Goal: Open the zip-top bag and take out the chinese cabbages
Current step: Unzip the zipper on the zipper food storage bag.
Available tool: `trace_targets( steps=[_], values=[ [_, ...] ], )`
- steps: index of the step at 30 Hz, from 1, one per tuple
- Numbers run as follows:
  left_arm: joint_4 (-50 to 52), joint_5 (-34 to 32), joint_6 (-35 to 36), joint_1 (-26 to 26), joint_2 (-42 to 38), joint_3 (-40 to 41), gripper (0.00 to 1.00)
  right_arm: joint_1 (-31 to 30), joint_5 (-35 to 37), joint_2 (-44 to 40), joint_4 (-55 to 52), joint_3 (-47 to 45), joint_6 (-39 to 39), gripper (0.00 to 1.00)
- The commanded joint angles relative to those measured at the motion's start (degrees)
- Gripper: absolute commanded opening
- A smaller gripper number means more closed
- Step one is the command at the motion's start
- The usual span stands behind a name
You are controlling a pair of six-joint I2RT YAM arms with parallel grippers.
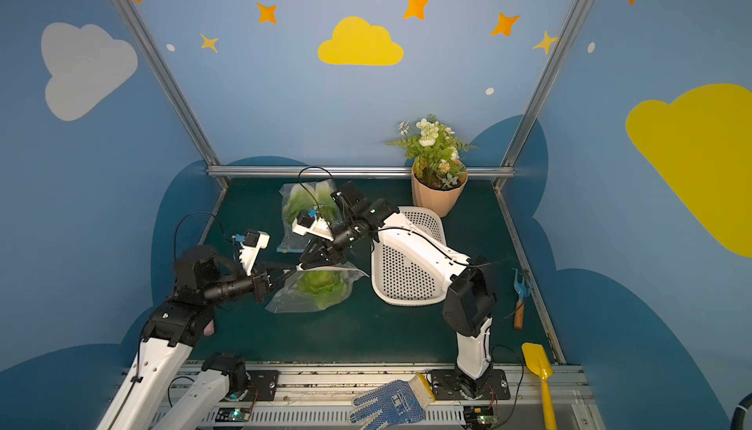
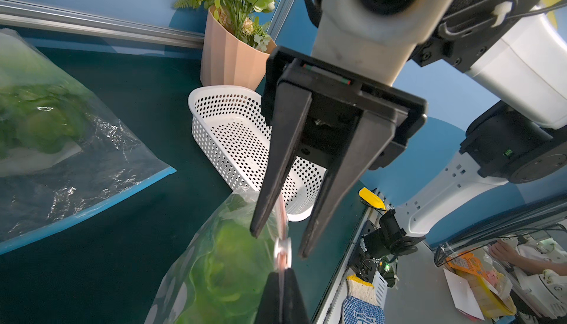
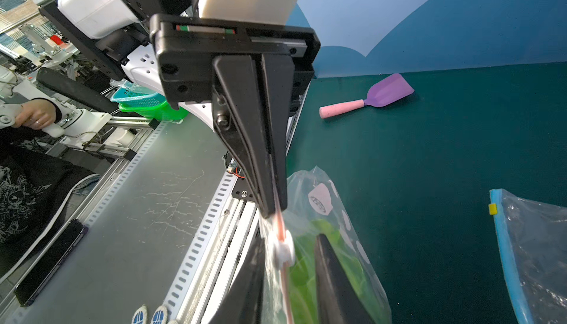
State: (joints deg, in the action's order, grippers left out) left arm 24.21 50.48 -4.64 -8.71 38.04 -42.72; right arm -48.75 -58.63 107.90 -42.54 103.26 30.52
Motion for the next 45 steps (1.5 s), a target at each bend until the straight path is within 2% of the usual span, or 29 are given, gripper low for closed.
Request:
trace_targets(
  steps=[1, 8, 22, 34, 45],
  values=[
    [-1.08, 0.41, 1.29, -0.17, -0.77, 0.42, 0.05, -0.38, -1.74, 1.35, -2.13, 1.89, 0.51, 0.24],
    [-0.78, -0.17, 1.32, -0.25, -0.93, 0.49, 0.05, -0.56, -2.16, 1.44, -2.69, 2.0, 1.0, 0.17],
    [-0.32, -0.51, 1.62, -0.43, -0.66, 0.45, 0.05, -0.47, -4.45, 1.7, -2.98, 2.61, 1.08, 0.19],
    [-0.27, -1.41, 1.64, -0.52, -0.77, 0.44, 0.05, -0.48, -4.82, 2.21, -3.87, 2.75, 1.21, 0.0],
    [0.21, -8.33, 1.63, -0.52, -3.13, 1.05, 0.05, 0.22, -3.28, 2.67, -4.65, 2.56, 0.86, 0.0]
  ],
)
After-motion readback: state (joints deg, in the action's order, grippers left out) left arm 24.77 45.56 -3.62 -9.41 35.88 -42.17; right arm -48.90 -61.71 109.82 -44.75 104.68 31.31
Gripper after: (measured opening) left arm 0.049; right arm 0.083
